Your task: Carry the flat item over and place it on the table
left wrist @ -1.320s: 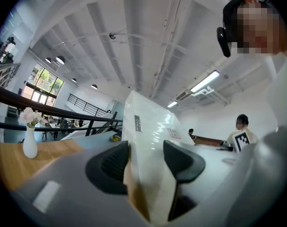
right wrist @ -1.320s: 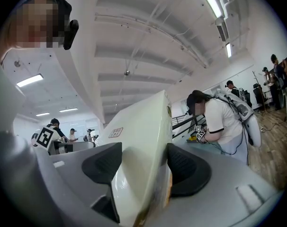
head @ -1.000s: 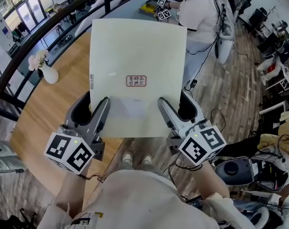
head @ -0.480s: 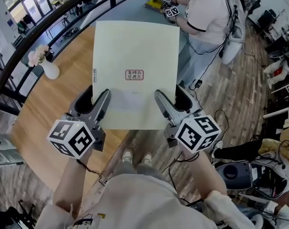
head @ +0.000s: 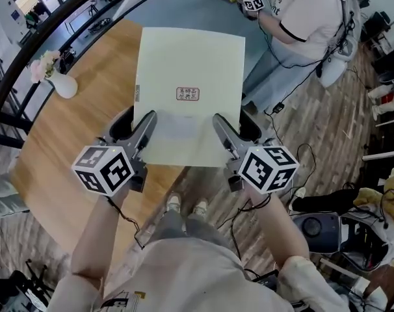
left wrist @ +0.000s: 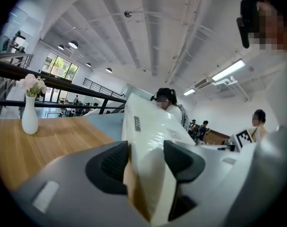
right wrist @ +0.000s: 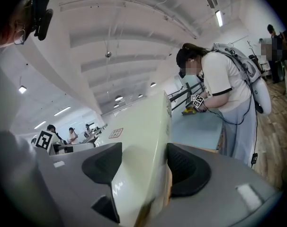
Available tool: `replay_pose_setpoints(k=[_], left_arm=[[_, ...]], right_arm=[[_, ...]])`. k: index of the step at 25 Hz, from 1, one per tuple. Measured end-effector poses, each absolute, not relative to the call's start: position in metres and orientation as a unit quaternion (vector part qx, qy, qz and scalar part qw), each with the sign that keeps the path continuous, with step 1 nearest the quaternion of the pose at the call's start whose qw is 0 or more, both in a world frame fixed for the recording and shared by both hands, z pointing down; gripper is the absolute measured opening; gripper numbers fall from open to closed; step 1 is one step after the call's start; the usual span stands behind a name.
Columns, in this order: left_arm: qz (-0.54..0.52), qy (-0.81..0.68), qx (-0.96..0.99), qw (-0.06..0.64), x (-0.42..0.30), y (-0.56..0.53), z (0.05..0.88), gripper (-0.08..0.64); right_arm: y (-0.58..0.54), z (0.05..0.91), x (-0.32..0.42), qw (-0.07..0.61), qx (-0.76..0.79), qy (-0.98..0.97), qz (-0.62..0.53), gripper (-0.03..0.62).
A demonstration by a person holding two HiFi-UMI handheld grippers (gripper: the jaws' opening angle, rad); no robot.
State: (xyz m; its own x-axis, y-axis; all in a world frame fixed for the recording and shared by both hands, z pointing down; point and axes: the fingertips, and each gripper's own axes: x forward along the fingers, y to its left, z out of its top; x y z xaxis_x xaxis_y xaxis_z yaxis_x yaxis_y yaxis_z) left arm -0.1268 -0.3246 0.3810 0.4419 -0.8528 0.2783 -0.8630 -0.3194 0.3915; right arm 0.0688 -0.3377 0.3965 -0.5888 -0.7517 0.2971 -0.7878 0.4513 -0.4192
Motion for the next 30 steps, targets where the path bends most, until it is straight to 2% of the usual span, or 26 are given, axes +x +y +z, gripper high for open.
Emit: replay_pose_setpoints(k=[15, 30], left_arm=[[0.056, -0.522, 0.788, 0.323, -0.158, -0.357, 0.503, 0.229], [0.095, -0.519, 0.759, 0.381, -0.149, -0.387, 0.598, 0.232]], right_arm=[[-0.369, 0.513, 0.037, 0.086, 0.452, -0.83, 0.315, 0.295], [-0.401, 0.605, 0.045, 0.14, 0.443, -0.809, 0.36, 0.295]])
